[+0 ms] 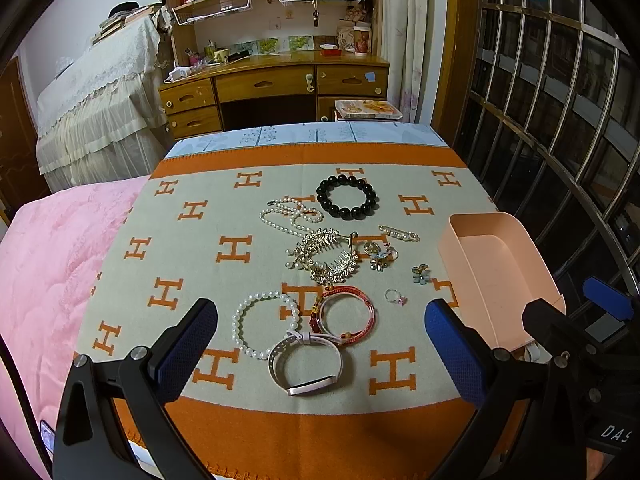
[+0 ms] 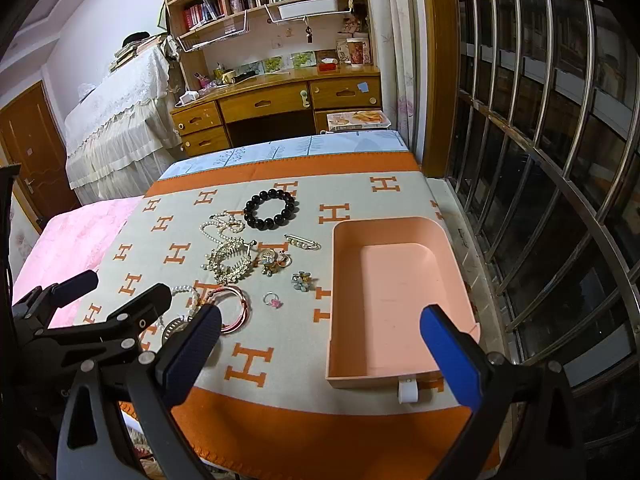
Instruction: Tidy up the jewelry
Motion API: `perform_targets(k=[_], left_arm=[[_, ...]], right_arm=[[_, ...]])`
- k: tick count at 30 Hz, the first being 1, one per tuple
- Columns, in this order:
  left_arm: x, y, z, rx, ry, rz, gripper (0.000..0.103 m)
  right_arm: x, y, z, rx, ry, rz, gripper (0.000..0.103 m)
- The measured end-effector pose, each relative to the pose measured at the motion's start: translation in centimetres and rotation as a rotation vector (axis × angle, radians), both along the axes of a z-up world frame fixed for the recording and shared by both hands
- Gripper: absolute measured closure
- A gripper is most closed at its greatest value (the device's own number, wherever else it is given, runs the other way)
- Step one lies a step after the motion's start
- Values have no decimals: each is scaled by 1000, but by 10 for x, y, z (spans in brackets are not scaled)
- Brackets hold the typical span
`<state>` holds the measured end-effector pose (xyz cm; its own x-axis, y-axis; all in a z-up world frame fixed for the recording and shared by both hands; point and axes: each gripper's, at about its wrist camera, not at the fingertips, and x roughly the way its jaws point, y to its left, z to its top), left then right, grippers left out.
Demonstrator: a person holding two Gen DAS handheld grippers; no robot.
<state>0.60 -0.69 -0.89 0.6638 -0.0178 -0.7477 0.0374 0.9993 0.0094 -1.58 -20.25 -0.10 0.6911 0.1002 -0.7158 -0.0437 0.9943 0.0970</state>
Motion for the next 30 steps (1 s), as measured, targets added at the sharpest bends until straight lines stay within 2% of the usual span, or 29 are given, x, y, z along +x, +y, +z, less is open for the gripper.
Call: perform_targets(k=[30], left_arm=[[-11, -2, 4, 19, -28, 10, 1]], right_arm=[[-8, 2, 4, 23, -18, 8, 3]])
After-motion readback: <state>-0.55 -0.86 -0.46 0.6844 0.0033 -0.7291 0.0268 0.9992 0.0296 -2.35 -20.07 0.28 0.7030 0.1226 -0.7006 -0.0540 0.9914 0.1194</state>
